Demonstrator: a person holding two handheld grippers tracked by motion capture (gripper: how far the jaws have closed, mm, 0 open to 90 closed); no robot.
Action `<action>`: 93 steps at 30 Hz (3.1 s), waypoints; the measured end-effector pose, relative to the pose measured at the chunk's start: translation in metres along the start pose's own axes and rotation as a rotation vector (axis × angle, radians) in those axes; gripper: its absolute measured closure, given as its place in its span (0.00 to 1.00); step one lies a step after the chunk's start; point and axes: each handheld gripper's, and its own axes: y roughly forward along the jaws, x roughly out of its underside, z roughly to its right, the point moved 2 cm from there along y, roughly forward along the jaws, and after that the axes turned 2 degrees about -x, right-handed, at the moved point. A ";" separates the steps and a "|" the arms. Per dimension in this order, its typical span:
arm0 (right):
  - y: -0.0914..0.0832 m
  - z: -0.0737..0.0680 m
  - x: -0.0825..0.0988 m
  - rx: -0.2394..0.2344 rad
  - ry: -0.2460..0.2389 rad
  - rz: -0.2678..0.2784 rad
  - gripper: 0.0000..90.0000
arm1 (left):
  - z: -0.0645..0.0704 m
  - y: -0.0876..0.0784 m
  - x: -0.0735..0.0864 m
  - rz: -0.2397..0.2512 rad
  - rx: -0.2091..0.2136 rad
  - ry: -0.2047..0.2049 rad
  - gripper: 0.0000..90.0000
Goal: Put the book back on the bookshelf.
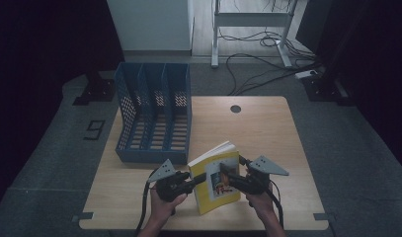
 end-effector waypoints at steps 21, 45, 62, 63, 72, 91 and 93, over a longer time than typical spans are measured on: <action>-0.001 -0.008 0.000 -0.040 -0.031 -0.007 0.39 | 0.002 -0.009 -0.007 0.035 -0.009 -0.003 0.82; 0.006 -0.005 0.008 -0.034 -0.013 -0.057 0.35 | 0.000 -0.011 -0.005 0.045 0.004 -0.020 0.83; 0.004 -0.013 0.006 -0.025 -0.052 -0.048 0.36 | 0.004 -0.013 -0.006 0.041 -0.005 0.001 0.83; 0.004 -0.013 0.006 -0.026 -0.051 -0.047 0.37 | 0.006 -0.013 -0.005 0.042 -0.013 0.011 0.83; 0.001 -0.010 0.005 -0.054 -0.025 -0.025 0.38 | 0.000 -0.015 -0.003 0.067 -0.020 -0.030 0.84; -0.001 0.003 0.010 0.016 -0.020 -0.037 0.39 | -0.024 -0.051 -0.016 0.147 -0.041 -0.129 0.84; 0.001 0.005 0.012 0.023 -0.017 -0.048 0.39 | -0.025 -0.055 -0.017 0.160 -0.047 -0.129 0.84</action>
